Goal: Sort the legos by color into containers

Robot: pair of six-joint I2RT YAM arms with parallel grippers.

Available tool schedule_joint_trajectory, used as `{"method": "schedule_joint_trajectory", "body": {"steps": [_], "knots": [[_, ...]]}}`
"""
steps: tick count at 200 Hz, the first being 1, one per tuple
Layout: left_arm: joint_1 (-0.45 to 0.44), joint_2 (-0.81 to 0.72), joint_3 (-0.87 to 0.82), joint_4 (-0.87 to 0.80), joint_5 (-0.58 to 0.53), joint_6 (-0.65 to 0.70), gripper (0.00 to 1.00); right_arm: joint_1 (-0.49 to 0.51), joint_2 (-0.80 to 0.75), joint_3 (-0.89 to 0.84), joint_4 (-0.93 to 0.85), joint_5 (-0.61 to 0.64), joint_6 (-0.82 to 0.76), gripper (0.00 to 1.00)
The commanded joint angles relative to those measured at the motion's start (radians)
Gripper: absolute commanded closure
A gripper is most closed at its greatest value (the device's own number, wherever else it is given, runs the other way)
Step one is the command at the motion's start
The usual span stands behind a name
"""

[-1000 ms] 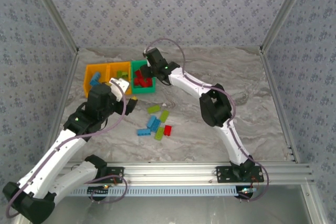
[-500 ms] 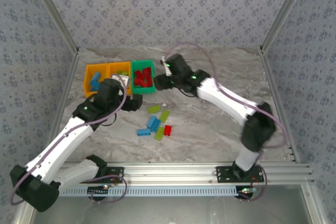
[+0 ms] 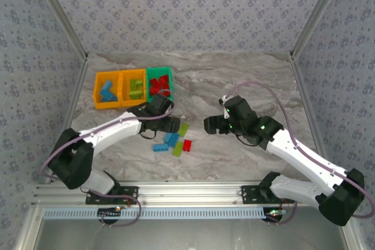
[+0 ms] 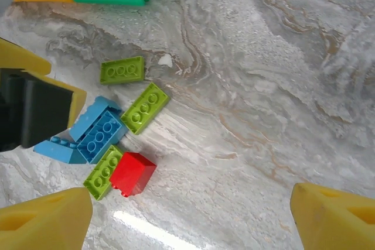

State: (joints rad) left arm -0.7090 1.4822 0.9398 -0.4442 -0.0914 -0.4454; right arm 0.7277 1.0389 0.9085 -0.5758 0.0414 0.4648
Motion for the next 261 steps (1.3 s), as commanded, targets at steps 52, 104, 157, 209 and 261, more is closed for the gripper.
{"method": "schedule_joint_trajectory", "body": {"steps": [52, 104, 157, 209, 261], "knots": [[0.009, 0.209, 0.069, 0.132, -0.018, -0.064, 0.01, 0.003, -0.049, -0.008, -0.050, 0.016, 0.066, 0.09], [0.009, 0.284, 0.061, 0.175, -0.101, -0.126, 0.02, 0.002, -0.060, -0.005, -0.050, 0.017, 0.070, 0.07], [0.023, 0.312, 0.033, 0.219, -0.130, -0.136, 0.19, 0.003, -0.011, 0.016, -0.032, -0.016, 0.069, 0.06], [0.041, 0.291, 0.030, 0.223, -0.122, -0.128, 0.30, 0.012, -0.007, 0.010, -0.030, -0.017, 0.086, 0.06], [0.069, 0.131, 0.043, 0.180, -0.179, -0.093, 0.33, 0.018, -0.005, 0.016, 0.005, -0.036, 0.101, 0.05]]}}
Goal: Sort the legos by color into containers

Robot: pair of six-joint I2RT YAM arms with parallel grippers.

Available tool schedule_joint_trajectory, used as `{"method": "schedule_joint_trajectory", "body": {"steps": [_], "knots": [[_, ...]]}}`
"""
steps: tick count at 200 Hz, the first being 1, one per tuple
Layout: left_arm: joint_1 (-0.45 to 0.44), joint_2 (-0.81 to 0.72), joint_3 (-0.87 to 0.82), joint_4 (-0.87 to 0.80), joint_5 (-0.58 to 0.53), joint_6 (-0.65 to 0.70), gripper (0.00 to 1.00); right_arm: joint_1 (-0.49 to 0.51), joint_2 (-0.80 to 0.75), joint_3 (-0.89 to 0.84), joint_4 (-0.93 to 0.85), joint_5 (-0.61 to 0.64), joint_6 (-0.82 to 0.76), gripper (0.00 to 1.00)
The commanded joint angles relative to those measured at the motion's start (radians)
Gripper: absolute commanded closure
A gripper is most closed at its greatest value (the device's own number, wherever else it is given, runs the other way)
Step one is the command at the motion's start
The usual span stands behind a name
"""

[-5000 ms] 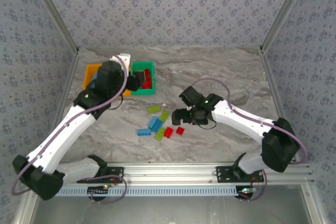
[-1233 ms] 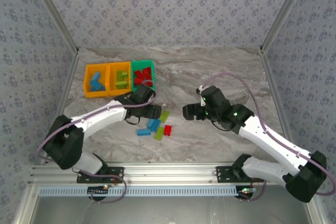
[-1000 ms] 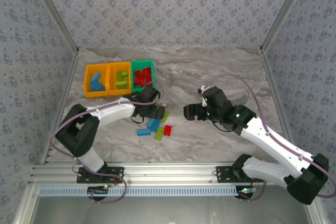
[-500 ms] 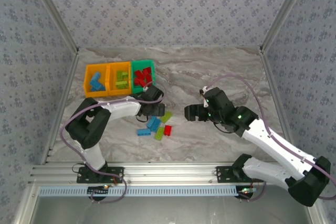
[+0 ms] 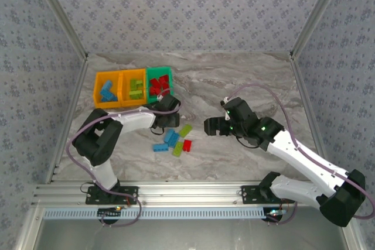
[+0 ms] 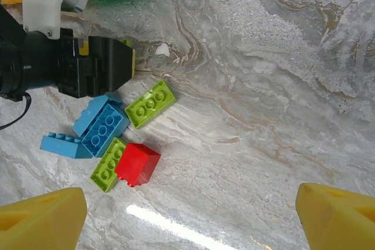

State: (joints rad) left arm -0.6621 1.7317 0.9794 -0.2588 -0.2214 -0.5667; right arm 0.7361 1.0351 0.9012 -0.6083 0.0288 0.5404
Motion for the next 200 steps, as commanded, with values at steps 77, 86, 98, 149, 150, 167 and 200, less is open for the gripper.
{"method": "schedule_joint_trajectory", "body": {"steps": [77, 86, 98, 149, 150, 167, 200], "knots": [[0.315, -0.188, 0.125, 0.043, -0.132, 0.124, 0.33, 0.055, 0.071, 0.057, 0.089, -0.107, 0.007, 0.05], [0.350, -0.156, 0.153, 0.049, -0.119, 0.126, 0.33, 0.063, 0.071, 0.058, 0.089, -0.105, 0.007, 0.05], [0.389, -0.105, 0.200, 0.042, -0.100, 0.129, 0.33, 0.071, 0.067, 0.058, 0.084, -0.097, 0.011, 0.05], [0.446, 0.047, 0.405, -0.026, -0.001, 0.147, 0.15, 0.089, 0.043, 0.047, 0.065, -0.063, 0.038, 0.04], [0.446, 0.047, 0.407, -0.027, 0.000, 0.148, 0.15, 0.089, 0.043, 0.047, 0.065, -0.063, 0.039, 0.04], [0.446, 0.035, 0.417, -0.032, 0.005, 0.146, 0.10, 0.091, 0.043, 0.045, 0.065, -0.054, 0.047, 0.04], [0.441, -0.067, 0.378, -0.067, 0.068, 0.135, 0.07, 0.089, 0.054, 0.048, 0.069, -0.047, 0.052, 0.03]]}}
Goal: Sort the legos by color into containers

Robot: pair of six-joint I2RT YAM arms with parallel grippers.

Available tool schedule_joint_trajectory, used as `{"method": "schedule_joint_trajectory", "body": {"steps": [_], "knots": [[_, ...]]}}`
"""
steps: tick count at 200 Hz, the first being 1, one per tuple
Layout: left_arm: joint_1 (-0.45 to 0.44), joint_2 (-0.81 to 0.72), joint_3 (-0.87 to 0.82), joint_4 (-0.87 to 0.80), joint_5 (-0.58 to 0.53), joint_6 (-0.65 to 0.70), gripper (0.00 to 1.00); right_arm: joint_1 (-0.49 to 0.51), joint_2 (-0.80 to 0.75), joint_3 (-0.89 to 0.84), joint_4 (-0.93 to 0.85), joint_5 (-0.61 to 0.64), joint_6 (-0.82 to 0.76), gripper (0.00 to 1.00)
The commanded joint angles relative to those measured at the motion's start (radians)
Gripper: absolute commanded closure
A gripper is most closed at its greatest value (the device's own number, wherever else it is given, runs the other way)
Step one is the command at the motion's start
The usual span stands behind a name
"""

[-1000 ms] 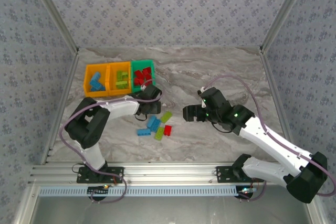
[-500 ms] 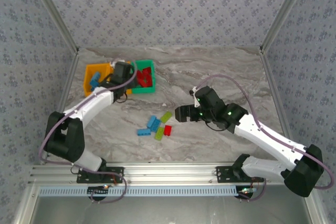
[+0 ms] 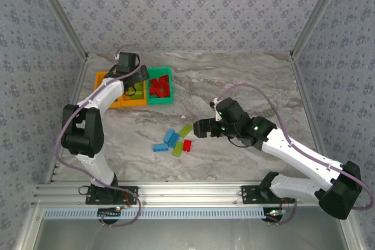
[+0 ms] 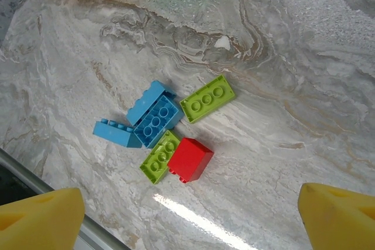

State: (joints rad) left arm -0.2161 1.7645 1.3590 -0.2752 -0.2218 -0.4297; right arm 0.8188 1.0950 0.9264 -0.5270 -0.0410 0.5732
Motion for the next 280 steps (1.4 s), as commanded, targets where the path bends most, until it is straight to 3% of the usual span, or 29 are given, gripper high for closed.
{"method": "schedule_joint_trajectory", "body": {"steps": [1, 25, 64, 86, 117, 203, 229, 280], "knots": [[-0.006, -0.103, -0.005, -0.051, 0.071, -0.003, 0.07, 0.007, -0.006, 0.022, -0.013, 0.024, 0.020, 0.03], [-0.082, -0.240, -0.092, -0.046, 0.140, 0.012, 0.08, 0.001, 0.005, 0.022, -0.014, 0.066, 0.022, 0.03], [-0.316, -0.316, -0.148, -0.153, 0.354, 0.299, 0.12, -0.047, -0.007, -0.001, -0.012, 0.052, 0.016, 0.02], [-0.437, -0.283, -0.168, -0.223, 0.351, 0.365, 0.15, -0.078, -0.031, -0.025, -0.021, 0.022, 0.019, 0.02], [-0.527, -0.217, -0.206, -0.221, 0.350, 0.338, 0.16, -0.101, -0.088, -0.056, -0.051, 0.024, 0.029, 0.02], [-0.588, 0.047, -0.111, -0.325, 0.311, 0.353, 0.18, -0.131, -0.167, -0.105, -0.064, 0.012, 0.049, 0.02], [-0.588, 0.105, -0.088, -0.328, 0.319, 0.361, 0.33, -0.133, -0.165, -0.111, -0.057, -0.002, 0.049, 0.01], [-0.588, 0.173, -0.070, -0.325, 0.300, 0.356, 0.45, -0.133, -0.158, -0.118, -0.065, -0.054, 0.049, 0.01]]}}
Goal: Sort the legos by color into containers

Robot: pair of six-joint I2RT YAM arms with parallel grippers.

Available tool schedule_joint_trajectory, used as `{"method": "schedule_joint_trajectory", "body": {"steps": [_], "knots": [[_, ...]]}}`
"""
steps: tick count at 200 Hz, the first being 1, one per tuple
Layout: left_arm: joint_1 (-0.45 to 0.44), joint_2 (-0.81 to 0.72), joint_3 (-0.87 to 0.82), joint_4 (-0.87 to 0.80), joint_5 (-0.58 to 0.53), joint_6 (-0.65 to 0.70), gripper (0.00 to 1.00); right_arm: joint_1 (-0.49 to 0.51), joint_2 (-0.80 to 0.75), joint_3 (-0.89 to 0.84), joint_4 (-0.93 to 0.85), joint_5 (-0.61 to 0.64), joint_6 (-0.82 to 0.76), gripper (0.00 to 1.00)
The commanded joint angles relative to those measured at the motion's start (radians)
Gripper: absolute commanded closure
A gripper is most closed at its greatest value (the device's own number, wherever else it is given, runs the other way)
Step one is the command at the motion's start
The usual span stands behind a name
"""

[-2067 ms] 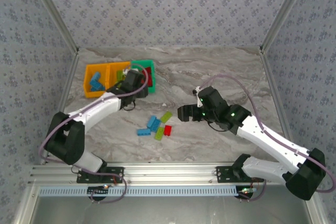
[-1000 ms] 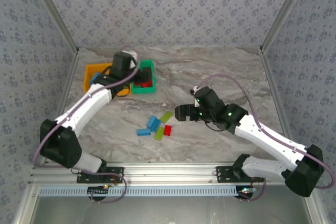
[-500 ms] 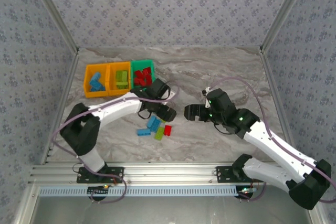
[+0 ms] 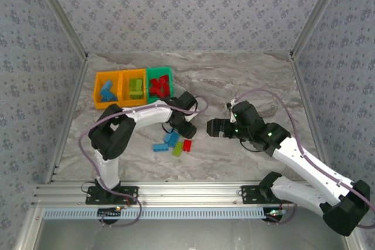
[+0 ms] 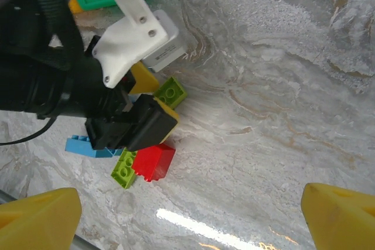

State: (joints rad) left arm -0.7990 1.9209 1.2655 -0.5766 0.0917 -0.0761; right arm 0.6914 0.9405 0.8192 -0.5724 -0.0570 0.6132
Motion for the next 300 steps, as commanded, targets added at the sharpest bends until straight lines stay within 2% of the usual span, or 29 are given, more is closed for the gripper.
{"method": "schedule_joint_trajectory", "body": {"steps": [1, 29, 54, 74, 92, 124, 170, 191, 219, 241, 257, 281, 300], "knots": [[-0.005, 0.016, 0.023, -0.023, -0.015, 0.002, 0.45, -0.005, -0.003, -0.011, -0.020, -0.039, 0.008, 0.01], [-0.006, 0.036, 0.021, -0.018, -0.059, 0.003, 0.55, -0.006, 0.008, -0.010, -0.024, -0.057, 0.004, 0.01], [0.002, 0.029, -0.005, 0.019, -0.074, -0.002, 0.58, -0.005, 0.026, -0.006, -0.024, -0.091, -0.004, 0.00], [0.022, -0.032, -0.037, 0.066, -0.064, -0.018, 0.65, -0.004, 0.032, -0.003, -0.049, -0.126, -0.007, 0.00], [0.059, -0.114, -0.055, 0.119, -0.037, -0.039, 0.66, -0.004, 0.030, 0.004, -0.043, -0.156, -0.006, 0.00], [0.167, -0.234, -0.050, 0.181, -0.005, -0.054, 0.65, -0.004, 0.011, 0.008, -0.033, -0.162, 0.000, 0.00], [0.421, -0.359, -0.039, 0.256, -0.027, -0.070, 0.64, -0.006, -0.036, -0.006, -0.033, -0.131, 0.008, 0.00], [0.530, -0.353, -0.028, 0.284, -0.068, -0.079, 0.64, -0.010, -0.043, -0.017, -0.033, -0.122, 0.009, 0.00], [0.653, -0.257, 0.006, 0.340, -0.029, -0.095, 0.64, -0.016, -0.037, -0.018, 0.000, -0.131, 0.008, 0.00], [0.696, -0.155, 0.080, 0.307, -0.008, -0.094, 0.63, -0.018, -0.038, -0.017, -0.011, -0.130, 0.008, 0.00], [0.707, -0.123, 0.101, 0.305, -0.005, -0.097, 0.59, -0.021, -0.040, -0.017, -0.018, -0.124, 0.008, 0.00], [0.704, -0.140, 0.097, 0.305, 0.023, -0.108, 0.45, -0.025, -0.037, -0.016, -0.017, -0.115, 0.009, 0.00], [0.691, -0.198, 0.070, 0.298, 0.040, -0.116, 0.43, -0.030, -0.025, -0.018, -0.005, -0.109, 0.008, 0.00]]}}
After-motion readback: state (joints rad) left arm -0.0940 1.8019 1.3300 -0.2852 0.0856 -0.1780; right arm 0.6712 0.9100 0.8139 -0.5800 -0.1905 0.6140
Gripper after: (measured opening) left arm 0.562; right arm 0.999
